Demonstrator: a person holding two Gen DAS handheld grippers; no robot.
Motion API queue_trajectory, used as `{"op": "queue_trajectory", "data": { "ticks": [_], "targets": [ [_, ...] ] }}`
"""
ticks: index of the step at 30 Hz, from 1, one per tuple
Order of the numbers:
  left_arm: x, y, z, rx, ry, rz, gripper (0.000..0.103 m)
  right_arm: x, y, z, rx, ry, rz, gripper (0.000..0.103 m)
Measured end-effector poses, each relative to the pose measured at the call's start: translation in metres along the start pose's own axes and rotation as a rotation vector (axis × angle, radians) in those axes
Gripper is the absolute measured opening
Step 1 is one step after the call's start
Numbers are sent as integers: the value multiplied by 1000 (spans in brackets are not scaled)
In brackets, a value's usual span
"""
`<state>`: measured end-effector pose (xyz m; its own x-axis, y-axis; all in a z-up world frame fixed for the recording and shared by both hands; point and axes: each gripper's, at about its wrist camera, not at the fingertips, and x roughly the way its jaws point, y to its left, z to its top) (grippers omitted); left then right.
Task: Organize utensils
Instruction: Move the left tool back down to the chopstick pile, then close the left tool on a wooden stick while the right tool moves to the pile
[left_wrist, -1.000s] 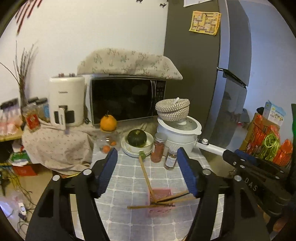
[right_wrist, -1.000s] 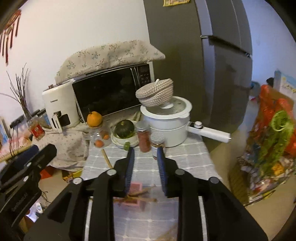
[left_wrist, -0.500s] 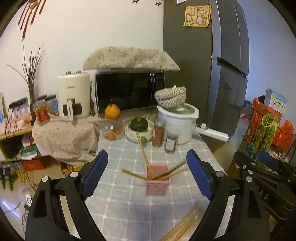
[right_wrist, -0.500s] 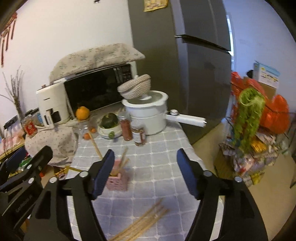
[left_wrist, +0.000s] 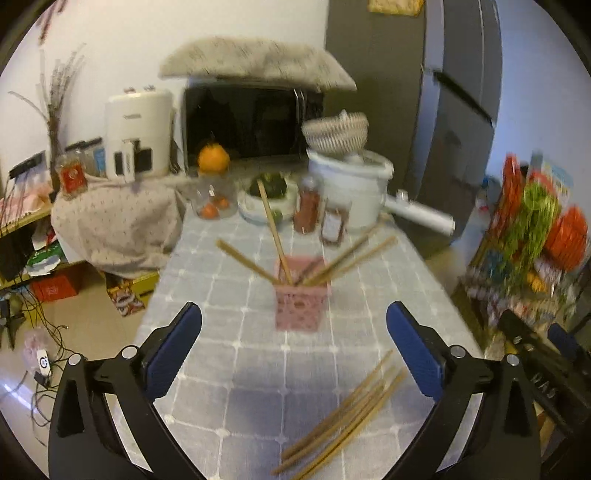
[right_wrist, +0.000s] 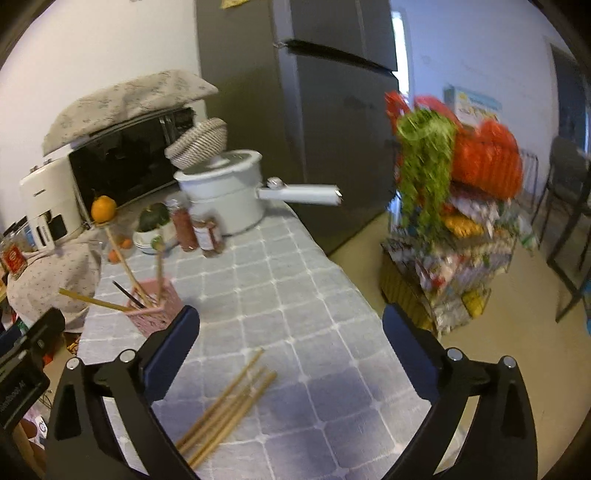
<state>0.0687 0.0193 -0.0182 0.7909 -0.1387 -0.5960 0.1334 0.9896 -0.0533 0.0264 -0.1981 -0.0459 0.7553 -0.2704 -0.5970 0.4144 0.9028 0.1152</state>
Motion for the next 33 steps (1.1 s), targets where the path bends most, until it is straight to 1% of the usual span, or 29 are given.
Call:
{"op": "queue_trajectory", "data": {
  "ticks": [3, 5, 7, 9, 11, 13, 14, 16, 17, 18, 19, 20, 21, 22, 24, 27, 30, 31, 33],
  "targets": [
    [23, -7, -11, 46, 104, -30, 96, 19, -26, -19, 62, 73, -23, 97],
    [41, -12, -18, 57, 186, -71, 96, 38, -46, -33, 104, 150, -43, 97],
    [59, -19, -23, 73, 258, -99, 96, 51, -60, -40, 140, 219, -42, 97],
    [76, -29, -30, 90, 319, -116, 96, 59, -71, -43, 185, 260, -28, 97],
    [99, -47, -39, 124, 404, -157, 96, 62, -80, -46, 216, 285, -25, 97],
    [119, -63, -45, 149, 461, -178, 96, 66, -87, -50, 238, 306, -28, 97],
    [128, -71, -48, 164, 482, -172, 96, 68, -89, -50, 247, 314, -25, 97],
    [143, -87, -50, 204, 495, -160, 95, 69, -95, -50, 259, 324, -18, 97],
    [150, -95, -51, 227, 498, -157, 92, 69, -97, -50, 262, 325, -19, 97],
    [156, -102, -51, 244, 501, -153, 85, 69, -100, -49, 269, 322, -21, 97],
    [167, -112, -51, 258, 518, -158, 80, 68, -103, -48, 277, 319, -19, 97],
    [173, -116, -50, 256, 534, -165, 70, 68, -106, -47, 284, 320, -15, 97],
    [181, -120, -49, 253, 551, -170, 62, 68, -109, -47, 293, 324, -8, 97],
    [192, -124, -49, 247, 574, -167, 60, 70, -112, -46, 303, 332, -1, 97],
    [207, -128, -49, 246, 605, -155, 51, 73, -116, -46, 330, 358, 20, 97],
    [221, -129, -50, 242, 644, -145, 46, 79, -120, -47, 371, 406, 64, 97],
    [232, -126, -55, 240, 677, -134, 41, 81, -120, -48, 386, 432, 86, 97],
    [231, -126, -55, 249, 665, -133, 41, 81, -119, -48, 386, 434, 89, 97],
    [231, -127, -55, 267, 667, -126, 39, 81, -118, -49, 383, 437, 91, 97]
  ]
}}
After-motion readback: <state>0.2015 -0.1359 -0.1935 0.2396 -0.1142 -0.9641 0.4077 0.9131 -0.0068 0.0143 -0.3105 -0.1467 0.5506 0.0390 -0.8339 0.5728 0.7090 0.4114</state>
